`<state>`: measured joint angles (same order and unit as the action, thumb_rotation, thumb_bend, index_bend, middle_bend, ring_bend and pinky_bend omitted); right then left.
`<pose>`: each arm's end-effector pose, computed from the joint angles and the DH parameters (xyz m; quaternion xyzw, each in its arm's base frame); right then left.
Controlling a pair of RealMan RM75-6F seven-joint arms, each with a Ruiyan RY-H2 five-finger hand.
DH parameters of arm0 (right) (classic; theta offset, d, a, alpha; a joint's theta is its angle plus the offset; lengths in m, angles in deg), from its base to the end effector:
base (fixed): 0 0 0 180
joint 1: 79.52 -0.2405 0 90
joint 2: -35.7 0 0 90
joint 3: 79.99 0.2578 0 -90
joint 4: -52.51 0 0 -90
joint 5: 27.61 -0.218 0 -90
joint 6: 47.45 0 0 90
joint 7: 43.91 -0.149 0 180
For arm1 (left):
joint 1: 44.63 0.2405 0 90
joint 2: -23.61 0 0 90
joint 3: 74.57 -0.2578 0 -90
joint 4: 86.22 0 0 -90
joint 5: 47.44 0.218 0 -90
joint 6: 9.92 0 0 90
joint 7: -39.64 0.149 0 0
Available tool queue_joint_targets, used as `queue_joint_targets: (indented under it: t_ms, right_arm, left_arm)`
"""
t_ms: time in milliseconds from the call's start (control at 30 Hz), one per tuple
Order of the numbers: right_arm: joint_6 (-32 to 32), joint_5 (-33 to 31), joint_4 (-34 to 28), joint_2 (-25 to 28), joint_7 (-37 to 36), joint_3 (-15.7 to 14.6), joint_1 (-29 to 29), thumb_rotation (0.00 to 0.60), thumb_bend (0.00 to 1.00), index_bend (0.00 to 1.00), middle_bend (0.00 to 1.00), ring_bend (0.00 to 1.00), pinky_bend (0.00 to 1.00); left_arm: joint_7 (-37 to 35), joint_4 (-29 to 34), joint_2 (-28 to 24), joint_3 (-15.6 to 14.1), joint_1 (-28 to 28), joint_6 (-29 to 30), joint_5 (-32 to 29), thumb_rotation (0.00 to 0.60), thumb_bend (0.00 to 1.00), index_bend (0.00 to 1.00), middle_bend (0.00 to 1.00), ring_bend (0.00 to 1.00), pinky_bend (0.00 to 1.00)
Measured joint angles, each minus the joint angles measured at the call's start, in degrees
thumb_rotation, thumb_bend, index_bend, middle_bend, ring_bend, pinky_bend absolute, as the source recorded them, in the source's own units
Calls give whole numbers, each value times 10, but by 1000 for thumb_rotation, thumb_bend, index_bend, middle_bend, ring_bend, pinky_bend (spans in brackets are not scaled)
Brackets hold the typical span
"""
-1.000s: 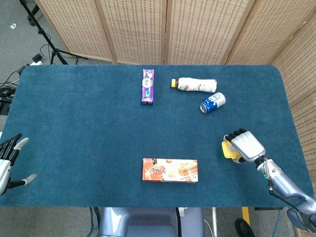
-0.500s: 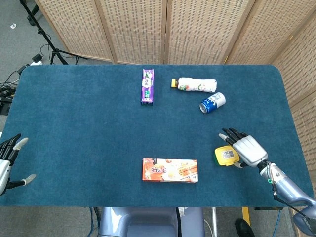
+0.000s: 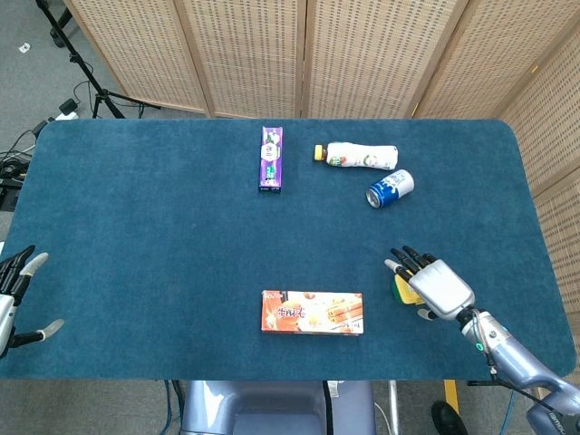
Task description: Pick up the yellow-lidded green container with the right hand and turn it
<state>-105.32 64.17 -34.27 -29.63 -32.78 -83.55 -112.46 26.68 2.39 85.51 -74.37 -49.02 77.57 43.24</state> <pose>-0.2545 -0.2929 0.0770 0.8455 -0.2231 0.2484 0.4168 -0.3237 0.1749 0.1661 -0.5924 -0.4117 -0.4324 0.5409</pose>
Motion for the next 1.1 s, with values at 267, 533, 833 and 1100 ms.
queue_joint_targets:
  t_ms: [267,533,833,1100]
  right_arm:
    - [23,-26,33,-38,48,13,-5,600,201,165,120,0,271]
    - [33,-38,50,-56,62,22,-9,600,225,347,280,14,271]
    - [0,-12,83,-74,41,20,-4,600,339,464,428,110,271]
    - [-43,14,93,-79,-17,22,1,600,387,483,448,159,271]
  left_arm:
    - [3,-2,3,2,-3,-6,-5,600,0,52,0,0,48]
    - [6,-3,5,4,-4,-11,-10,600,0,52,0,0,48]
    - [4,-3,4,4,-5,-13,-13,600,0,52,0,0,48]
    - [4,-3,4,4,-5,-13,-12,600,0,52,0,0,48]
